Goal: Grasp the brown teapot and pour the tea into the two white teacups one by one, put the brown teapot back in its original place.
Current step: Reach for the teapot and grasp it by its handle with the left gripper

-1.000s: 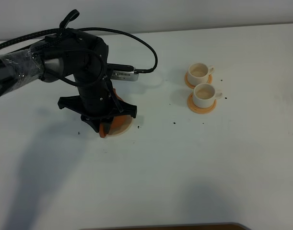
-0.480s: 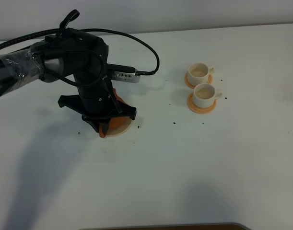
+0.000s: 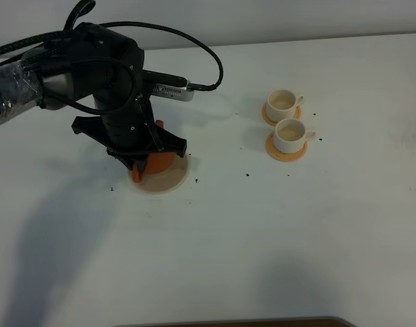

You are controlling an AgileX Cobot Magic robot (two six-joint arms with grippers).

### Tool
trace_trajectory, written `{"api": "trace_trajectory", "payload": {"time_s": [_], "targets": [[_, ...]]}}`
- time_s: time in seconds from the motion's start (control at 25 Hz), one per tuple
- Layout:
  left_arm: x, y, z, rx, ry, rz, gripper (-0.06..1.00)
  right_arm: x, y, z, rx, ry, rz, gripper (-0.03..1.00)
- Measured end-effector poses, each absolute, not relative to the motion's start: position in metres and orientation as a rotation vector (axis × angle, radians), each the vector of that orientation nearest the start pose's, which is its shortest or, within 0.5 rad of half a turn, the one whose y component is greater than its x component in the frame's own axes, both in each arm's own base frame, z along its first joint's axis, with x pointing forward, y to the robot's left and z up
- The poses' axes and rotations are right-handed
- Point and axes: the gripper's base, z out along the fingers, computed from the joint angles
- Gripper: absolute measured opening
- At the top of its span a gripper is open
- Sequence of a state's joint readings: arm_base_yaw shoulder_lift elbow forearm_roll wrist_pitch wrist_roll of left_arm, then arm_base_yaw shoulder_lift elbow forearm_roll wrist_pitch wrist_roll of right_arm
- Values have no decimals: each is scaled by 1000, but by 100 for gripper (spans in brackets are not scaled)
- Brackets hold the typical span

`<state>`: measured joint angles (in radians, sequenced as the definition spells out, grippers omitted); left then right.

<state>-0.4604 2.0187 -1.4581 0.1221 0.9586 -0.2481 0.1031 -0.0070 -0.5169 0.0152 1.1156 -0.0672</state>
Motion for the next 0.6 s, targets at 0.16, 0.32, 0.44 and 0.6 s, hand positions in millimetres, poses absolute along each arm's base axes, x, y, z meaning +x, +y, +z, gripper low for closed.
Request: {"api": "trace_trajectory", "payload": {"time_s": [0.16,0.32,0.44,0.6], "targets": [[366,-171,177,440,2930,81,14,-10,0,277,-178,2068,40,36],[370,-172,177,526,2878,79,14,-10,0,277,-178,2068,40,36],[373,-174,180,628,2824,76,14,-10,0,277,-178,2068,40,36],[383,-179,192,832,2683,78,14,-10,0,277,-178,2068,40,36]]}}
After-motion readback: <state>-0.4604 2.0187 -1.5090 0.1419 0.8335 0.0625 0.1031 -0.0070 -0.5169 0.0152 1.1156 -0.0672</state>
